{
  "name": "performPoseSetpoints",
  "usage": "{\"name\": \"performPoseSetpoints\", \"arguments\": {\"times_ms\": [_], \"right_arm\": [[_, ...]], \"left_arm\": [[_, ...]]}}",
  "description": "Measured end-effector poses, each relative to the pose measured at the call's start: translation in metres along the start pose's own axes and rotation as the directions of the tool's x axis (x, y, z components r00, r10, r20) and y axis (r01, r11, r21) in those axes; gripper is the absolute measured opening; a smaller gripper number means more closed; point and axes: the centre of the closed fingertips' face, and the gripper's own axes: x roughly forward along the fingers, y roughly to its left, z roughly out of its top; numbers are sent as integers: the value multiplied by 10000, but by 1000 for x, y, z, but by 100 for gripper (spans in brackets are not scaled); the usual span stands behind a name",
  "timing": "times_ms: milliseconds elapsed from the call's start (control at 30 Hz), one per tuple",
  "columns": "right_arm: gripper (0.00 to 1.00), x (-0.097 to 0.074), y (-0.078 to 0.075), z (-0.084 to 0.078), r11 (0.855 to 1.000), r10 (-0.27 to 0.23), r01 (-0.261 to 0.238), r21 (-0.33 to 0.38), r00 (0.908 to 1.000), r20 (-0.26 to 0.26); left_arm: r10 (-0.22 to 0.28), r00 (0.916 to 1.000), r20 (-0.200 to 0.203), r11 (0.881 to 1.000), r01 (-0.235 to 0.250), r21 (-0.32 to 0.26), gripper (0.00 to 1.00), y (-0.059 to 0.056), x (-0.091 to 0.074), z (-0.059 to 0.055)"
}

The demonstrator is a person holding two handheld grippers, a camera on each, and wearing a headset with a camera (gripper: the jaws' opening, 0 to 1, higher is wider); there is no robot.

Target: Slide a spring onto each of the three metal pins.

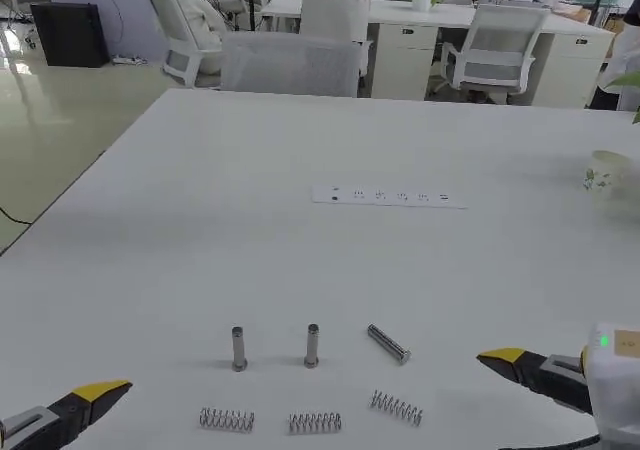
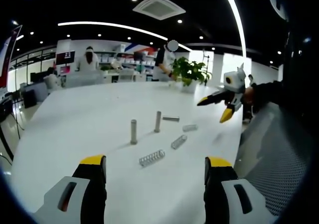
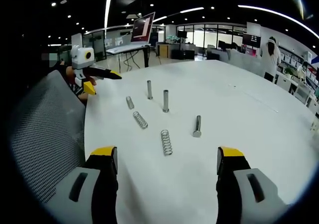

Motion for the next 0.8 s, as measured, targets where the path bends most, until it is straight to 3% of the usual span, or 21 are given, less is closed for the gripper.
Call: {"name": "performPoseSetpoints", "arguments": {"times_ms": [800], "right_arm": [[79, 27, -40, 37, 9990, 70, -78, -448, 9998, -180]], "left_arm": [[167, 9999, 14, 9999, -168, 30, 77, 0, -6, 0]]}}
